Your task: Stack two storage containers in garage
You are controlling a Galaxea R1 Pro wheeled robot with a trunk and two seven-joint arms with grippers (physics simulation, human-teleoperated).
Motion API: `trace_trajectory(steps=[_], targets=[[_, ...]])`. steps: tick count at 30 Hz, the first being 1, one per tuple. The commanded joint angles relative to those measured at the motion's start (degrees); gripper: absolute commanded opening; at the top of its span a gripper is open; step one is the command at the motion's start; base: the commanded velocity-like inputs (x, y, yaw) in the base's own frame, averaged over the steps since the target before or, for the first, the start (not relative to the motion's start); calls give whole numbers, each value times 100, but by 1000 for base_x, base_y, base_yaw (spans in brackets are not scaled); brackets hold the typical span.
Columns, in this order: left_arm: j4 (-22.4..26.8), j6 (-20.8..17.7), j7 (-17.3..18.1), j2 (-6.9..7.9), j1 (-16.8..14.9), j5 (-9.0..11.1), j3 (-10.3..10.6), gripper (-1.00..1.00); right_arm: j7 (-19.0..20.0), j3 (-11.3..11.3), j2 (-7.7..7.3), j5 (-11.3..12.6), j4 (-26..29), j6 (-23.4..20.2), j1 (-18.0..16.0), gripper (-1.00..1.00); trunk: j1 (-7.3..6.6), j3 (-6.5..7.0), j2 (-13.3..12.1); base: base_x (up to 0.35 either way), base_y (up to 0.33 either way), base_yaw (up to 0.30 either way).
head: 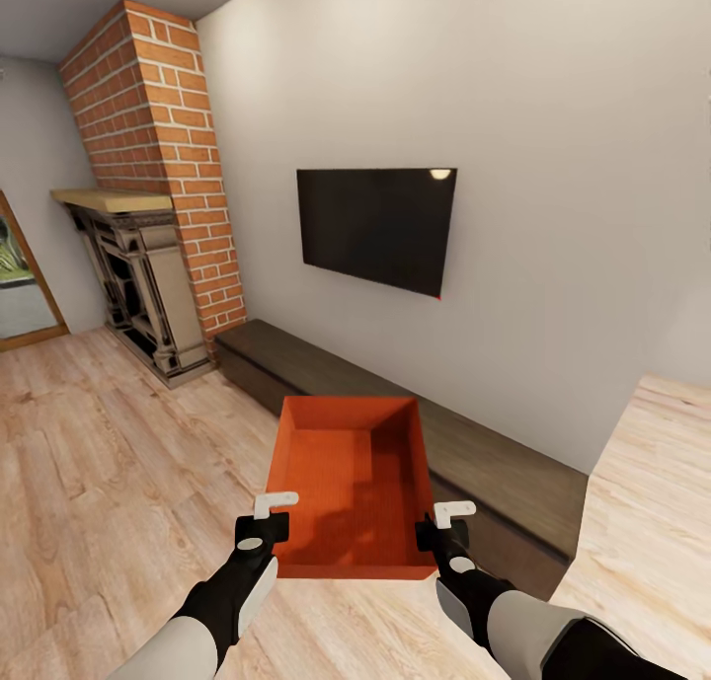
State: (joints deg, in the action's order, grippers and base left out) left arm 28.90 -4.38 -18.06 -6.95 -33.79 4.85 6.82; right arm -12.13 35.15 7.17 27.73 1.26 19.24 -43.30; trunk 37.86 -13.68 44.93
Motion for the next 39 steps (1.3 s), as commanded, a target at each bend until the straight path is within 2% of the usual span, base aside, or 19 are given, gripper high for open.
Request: trace_trajectory(steps=[1, 39], targets=[[46, -37, -66, -17, -5, -2, -23, -100, 0, -125, 57, 66, -11, 9, -3, -100, 1, 1, 6, 0, 0, 0], [46, -37, -66, -17, -5, -2, -23, -100, 0, -126, 57, 66, -11, 9, -3, -100, 1, 353, 6, 0, 0, 0]])
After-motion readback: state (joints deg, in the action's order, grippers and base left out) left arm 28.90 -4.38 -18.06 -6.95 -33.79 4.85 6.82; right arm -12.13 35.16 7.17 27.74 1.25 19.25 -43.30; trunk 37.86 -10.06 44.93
